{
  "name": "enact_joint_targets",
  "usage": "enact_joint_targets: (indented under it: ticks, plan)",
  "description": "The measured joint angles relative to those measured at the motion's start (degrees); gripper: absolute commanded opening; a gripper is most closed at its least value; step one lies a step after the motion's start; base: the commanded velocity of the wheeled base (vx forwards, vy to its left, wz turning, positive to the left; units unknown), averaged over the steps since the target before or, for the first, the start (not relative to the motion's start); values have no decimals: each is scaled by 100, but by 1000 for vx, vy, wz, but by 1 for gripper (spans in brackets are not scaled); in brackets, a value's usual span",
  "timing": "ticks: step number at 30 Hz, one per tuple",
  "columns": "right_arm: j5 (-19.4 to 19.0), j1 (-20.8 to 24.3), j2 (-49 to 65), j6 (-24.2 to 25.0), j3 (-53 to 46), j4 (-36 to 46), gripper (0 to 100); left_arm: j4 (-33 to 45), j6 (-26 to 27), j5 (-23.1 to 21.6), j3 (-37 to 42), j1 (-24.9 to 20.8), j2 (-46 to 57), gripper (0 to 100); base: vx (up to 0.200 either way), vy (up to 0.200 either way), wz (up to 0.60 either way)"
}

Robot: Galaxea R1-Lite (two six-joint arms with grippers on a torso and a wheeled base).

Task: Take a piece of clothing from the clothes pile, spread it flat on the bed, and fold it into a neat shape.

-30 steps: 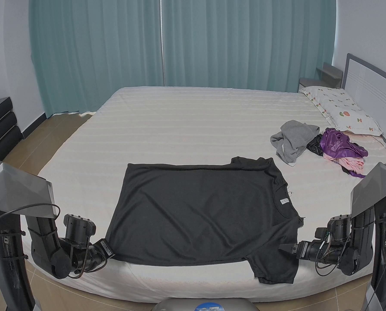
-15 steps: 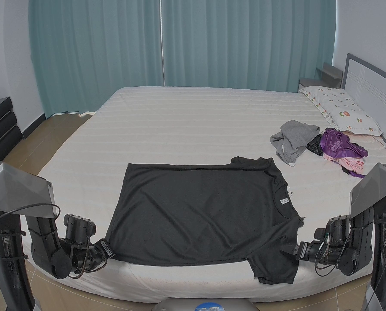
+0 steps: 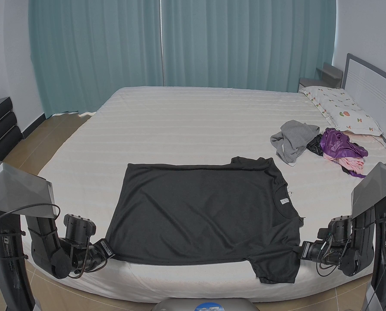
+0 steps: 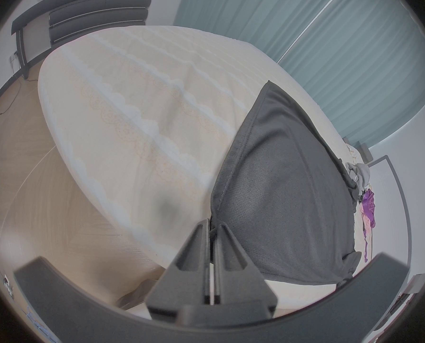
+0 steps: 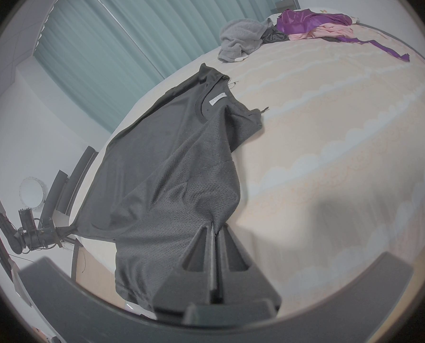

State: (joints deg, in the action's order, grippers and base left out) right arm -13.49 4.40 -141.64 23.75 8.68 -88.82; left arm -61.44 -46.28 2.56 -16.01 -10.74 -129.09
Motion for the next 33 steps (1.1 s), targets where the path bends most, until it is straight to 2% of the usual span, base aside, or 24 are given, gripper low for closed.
enact_joint_targets:
  ticks: [8,12,21,33]
  plan:
    - [-51,-72,380,20,-638,-11,0,-57,24,22,27,24,9,0,0,0,0]
    - [-60,-68,622,72,-730,85,0,-466,189,26,247,44,45,0,0,0,0]
    - [-62,-11,1290,6,-767,1698,0,-868,700,22,708,146,94,0,0,0,0]
    - [-82,45,2199,-145,-769,3077,0,-928,1448,12,1152,411,293,0,0,0,0]
